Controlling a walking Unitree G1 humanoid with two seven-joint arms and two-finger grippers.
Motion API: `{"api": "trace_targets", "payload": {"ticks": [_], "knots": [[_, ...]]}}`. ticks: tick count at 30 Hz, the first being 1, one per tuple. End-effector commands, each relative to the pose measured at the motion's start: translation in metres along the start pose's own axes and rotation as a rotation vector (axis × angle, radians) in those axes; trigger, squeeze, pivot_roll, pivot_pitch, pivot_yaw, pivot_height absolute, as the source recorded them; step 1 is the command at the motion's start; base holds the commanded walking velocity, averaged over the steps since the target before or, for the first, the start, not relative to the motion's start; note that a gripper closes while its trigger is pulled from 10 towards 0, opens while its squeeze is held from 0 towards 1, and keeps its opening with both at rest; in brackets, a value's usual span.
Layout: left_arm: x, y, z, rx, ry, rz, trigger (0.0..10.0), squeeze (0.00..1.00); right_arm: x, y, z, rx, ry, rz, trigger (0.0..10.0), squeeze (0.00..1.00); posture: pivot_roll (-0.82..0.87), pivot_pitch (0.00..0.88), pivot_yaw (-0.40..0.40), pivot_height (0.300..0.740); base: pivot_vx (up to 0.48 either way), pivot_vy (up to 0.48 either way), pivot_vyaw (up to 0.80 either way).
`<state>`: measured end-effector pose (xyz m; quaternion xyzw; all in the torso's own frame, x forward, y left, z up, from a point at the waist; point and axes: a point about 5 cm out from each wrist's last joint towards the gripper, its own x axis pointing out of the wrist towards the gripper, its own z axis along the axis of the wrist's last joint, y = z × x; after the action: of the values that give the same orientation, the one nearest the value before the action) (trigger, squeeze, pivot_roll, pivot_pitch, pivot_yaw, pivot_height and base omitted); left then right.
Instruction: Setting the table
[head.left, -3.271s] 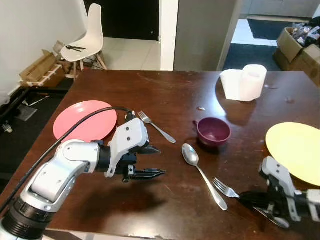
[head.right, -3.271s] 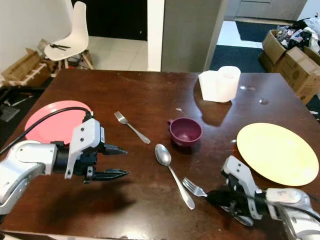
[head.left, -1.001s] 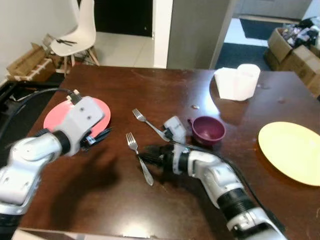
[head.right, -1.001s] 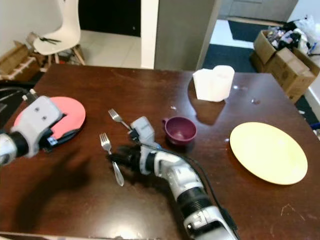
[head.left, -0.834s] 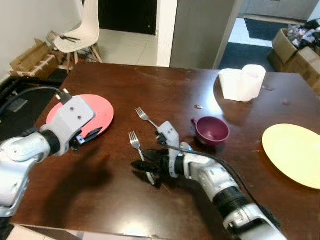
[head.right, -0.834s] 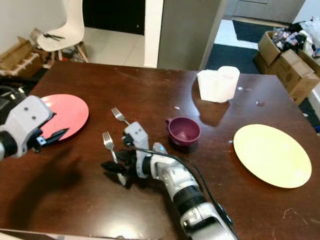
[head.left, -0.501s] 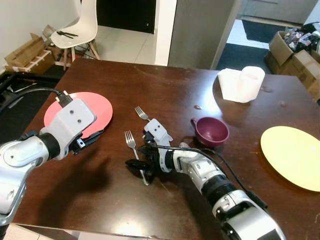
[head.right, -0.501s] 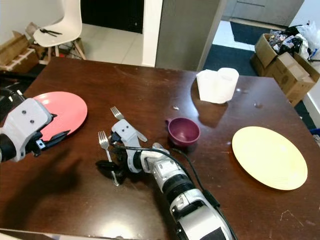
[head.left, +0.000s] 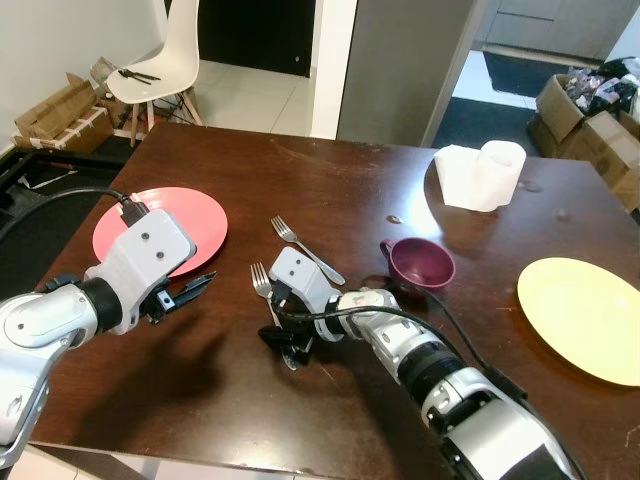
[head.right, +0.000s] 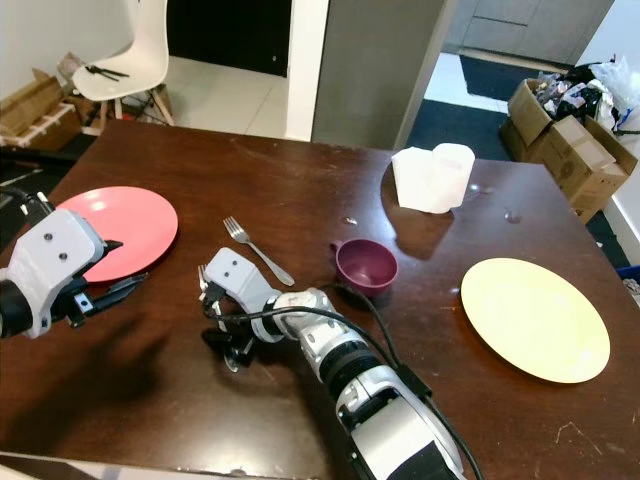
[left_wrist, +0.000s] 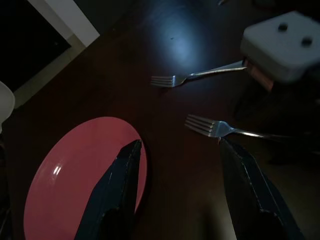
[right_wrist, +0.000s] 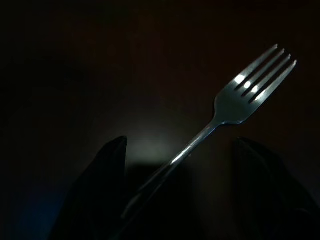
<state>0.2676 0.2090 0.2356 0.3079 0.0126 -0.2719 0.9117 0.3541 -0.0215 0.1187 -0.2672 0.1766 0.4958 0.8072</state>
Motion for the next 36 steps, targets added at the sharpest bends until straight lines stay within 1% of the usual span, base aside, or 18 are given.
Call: {"api": "trace_targets", "payload": {"ticks": [1, 3, 4, 5, 8, 9, 10, 11, 12, 14, 16, 17, 18, 19, 24, 27, 32, 36], "knots": [[0.0, -0.003, 0.002, -0.01, -0.007, -0.005, 10.0, 0.0, -0.002, 0.018, -0.07, 0.026, 0.298, 0.012, 6.2, 0.0, 0.11, 0.101, -0.025, 0.74, 0.0, 0.0, 0.0], [0.0, -0.003, 0.002, -0.01, -0.007, -0.005, 10.0, 0.0, -0.002, 0.018, -0.07, 0.026, 0.298, 0.012, 6.2, 0.0, 0.11, 0.101, -0.025, 0.74, 0.0, 0.0, 0.0], [0.0, -0.003, 0.002, -0.013, -0.008, -0.003, 10.0, 0.0, -0.003, 0.017, -0.072, 0.023, 0.307, 0.009, 5.2, 0.0, 0.11, 0.101, -0.024, 0.74, 0.0, 0.0, 0.0], [0.0, -0.003, 0.002, -0.017, -0.01, -0.004, 10.0, 0.0, -0.006, 0.016, -0.078, 0.038, 0.32, 0.001, 0.0, 0.0, 0.11, 0.101, -0.022, 0.74, 0.0, 0.0, 0.0], [0.0, -0.003, 0.002, -0.02, -0.011, -0.005, 10.0, 0.0, -0.009, 0.015, -0.084, 0.059, 0.33, -0.004, 0.0, 0.0, 0.11, 0.1, -0.02, 0.74, 0.0, 0.0, 0.0], [0.0, -0.004, 0.002, -0.024, -0.013, -0.008, 10.0, 0.0, -0.013, 0.014, -0.091, 0.109, 0.332, -0.008, 0.0, 0.0, 0.1, 0.1, -0.016, 0.74, 0.0, 0.0, 0.0], [0.0, -0.004, 0.002, -0.024, -0.013, -0.008, 10.0, 0.0, -0.013, 0.014, -0.091, 0.109, 0.332, -0.008, 0.0, 0.0, 0.1, 0.1, -0.016, 0.74, 0.0, 0.0, 0.0], [0.001, -0.004, 0.002, -0.027, -0.014, -0.011, 10.0, 0.0, -0.018, 0.014, -0.098, 0.181, 0.324, -0.011, 0.0, 0.0, 0.1, 0.1, -0.014, 0.74, 0.0, 0.0, 0.0], [0.001, -0.004, 0.002, -0.027, -0.014, -0.011, 10.0, 0.0, -0.018, 0.014, -0.098, 0.181, 0.324, -0.011, 0.0, 0.0, 0.1, 0.1, -0.014, 0.74, 0.0, 0.0, 0.0], [0.003, -0.004, 0.002, -0.035, -0.019, -0.019, 10.0, 0.0, -0.024, 0.016, -0.11, 0.352, 0.28, -0.01, 0.0, 0.0, 0.09, 0.101, -0.007, 0.74, 0.0, 0.0, 0.0], [0.003, -0.004, 0.002, -0.035, -0.019, -0.019, 10.0, 0.0, -0.024, 0.016, -0.11, 0.352, 0.28, -0.01, 0.0, 0.0, 0.09, 0.101, -0.007, 0.74, 0.0, 0.0, 0.0], [0.005, -0.004, 0.002, -0.037, -0.022, -0.022, 10.0, 0.0, -0.025, 0.017, -0.113, 0.419, 0.252, -0.004, 0.0, 0.0, 0.08, 0.102, -0.001, 0.74, 0.0, 0.0, 0.0], [0.005, -0.004, 0.002, -0.037, -0.022, -0.022, 10.0, 0.0, -0.025, 0.017, -0.113, 0.419, 0.252, -0.004, 0.0, 0.0, 0.08, 0.102, -0.001, 0.74, 0.0, 0.0, 0.0], [0.007, -0.004, 0.002, -0.038, -0.026, -0.029, 10.0, 0.0, -0.028, 0.019, -0.116, 0.492, 0.211, 0.008, 0.0, 0.0, 0.08, 0.101, 0.007, 0.74, 0.0, 0.0, 0.0], [0.009, -0.003, 0.002, -0.038, -0.028, -0.031, 10.0, 0.0, -0.031, 0.017, -0.117, 0.505, 0.188, 0.014, 0.0, 0.0, 0.07, 0.099, 0.013, 0.74, 0.0, 0.0, 0.0], [0.01, -0.003, 0.002, -0.039, -0.032, -0.034, 10.0, 0.0, -0.035, 0.015, -0.115, 0.499, 0.137, 0.042, 0.0, 0.0, 0.07, 0.098, 0.014, 0.74, 0.0, 0.0, 0.0], [0.014, -0.006, 0.002, -0.044, -0.04, -0.04, 10.0, 0.0, -0.048, 0.018, -0.11, 0.453, 0.061, 0.143, 0.0, 0.0, 0.06, 0.098, 0.016, 0.74, 0.0, 0.0, 0.0], [0.015, -0.006, 0.002, -0.047, -0.042, -0.042, 10.0, 0.0, -0.058, 0.017, -0.106, 0.439, 0.017, 0.153, 0.0, 0.0, 0.06, 0.098, 0.017, 0.74, 0.0, 0.0, 0.0]]}}
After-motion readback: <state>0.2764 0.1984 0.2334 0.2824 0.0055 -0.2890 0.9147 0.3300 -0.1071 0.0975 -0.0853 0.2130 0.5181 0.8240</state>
